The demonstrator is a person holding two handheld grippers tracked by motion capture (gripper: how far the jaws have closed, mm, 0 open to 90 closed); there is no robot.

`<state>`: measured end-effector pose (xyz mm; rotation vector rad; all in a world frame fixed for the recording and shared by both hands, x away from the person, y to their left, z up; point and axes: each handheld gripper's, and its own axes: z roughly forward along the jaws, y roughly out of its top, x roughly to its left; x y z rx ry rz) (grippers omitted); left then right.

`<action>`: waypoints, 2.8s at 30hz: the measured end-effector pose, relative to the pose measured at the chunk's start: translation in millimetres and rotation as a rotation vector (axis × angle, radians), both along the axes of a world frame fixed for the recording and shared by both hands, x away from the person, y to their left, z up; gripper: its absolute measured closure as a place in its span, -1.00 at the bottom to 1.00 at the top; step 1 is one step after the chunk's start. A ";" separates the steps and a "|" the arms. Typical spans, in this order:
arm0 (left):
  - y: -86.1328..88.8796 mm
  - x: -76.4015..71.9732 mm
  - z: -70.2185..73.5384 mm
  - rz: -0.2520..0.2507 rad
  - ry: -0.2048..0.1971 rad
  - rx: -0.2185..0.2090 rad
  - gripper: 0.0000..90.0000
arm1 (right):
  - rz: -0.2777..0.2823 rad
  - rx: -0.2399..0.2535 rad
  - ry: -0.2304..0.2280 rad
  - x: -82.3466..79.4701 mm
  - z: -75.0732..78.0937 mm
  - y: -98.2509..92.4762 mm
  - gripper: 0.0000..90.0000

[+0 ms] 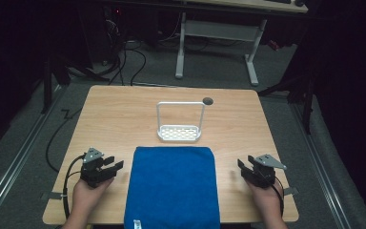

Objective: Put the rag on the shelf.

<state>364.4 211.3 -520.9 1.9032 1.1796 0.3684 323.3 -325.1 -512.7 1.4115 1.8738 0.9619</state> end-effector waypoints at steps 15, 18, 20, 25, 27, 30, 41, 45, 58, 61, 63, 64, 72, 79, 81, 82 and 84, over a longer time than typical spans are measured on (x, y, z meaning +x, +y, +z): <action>-2.9 3.8 -5.7 -0.006 -0.008 0.045 0.10 | 0.062 -0.021 0.012 5.0 -3.4 10.3 0.21; -4.8 3.3 -6.1 -0.003 -0.015 0.057 0.06 | 0.076 -0.020 0.011 5.3 -2.7 10.2 0.20; -5.0 2.5 -5.3 0.000 -0.025 0.057 0.05 | 0.087 0.001 0.016 6.1 -2.4 9.0 0.20; -5.8 0.3 -3.6 0.000 -0.055 0.058 0.03 | 0.107 0.046 0.017 6.7 -1.1 6.4 0.07; -6.1 0.0 -3.3 -0.002 -0.060 0.056 0.03 | 0.116 0.044 0.007 5.9 -0.8 7.1 0.05; -9.2 -0.6 -1.6 -0.006 -0.079 0.063 0.04 | 0.135 0.019 -0.002 4.4 -0.4 9.6 0.02; -27.0 2.5 4.8 -0.039 -0.111 0.083 0.01 | 0.166 -0.025 -0.020 2.9 3.2 19.8 -0.09; -37.0 5.9 8.8 -0.051 -0.110 0.076 0.00 | 0.169 -0.012 0.000 3.3 4.9 22.7 -0.11; -62.1 34.2 10.5 -0.076 -0.068 0.078 -0.14 | 0.235 0.004 0.032 5.2 6.8 32.5 -0.19; -69.6 40.3 6.1 -0.074 -0.067 0.118 -0.13 | 0.236 0.008 0.027 4.8 7.0 33.3 -0.20; -71.4 45.6 3.6 -0.062 -0.056 0.129 -0.16 | 0.239 0.009 0.025 4.9 6.6 34.0 -0.20; -69.3 47.8 2.7 -0.059 -0.048 0.110 -0.12 | 0.239 0.007 0.028 4.8 6.5 34.5 -0.20; -61.2 54.1 -2.0 -0.044 -0.044 0.108 0.26 | 0.253 0.011 0.048 6.4 3.3 38.0 -0.17; -60.7 59.8 -8.1 -0.044 -0.046 0.103 0.48 | 0.259 0.001 0.054 7.1 -0.4 44.1 -0.12; -59.2 62.3 -9.0 -0.038 -0.035 0.081 0.52 | 0.260 -0.003 0.038 6.2 0.4 46.4 -0.03; -58.1 63.5 -9.2 -0.039 -0.032 0.064 0.55 | 0.260 0.002 0.033 6.4 0.8 46.5 0.01; -57.6 64.8 -10.0 -0.038 -0.021 0.062 0.57 | 0.259 0.012 0.022 8.3 2.6 46.3 0.11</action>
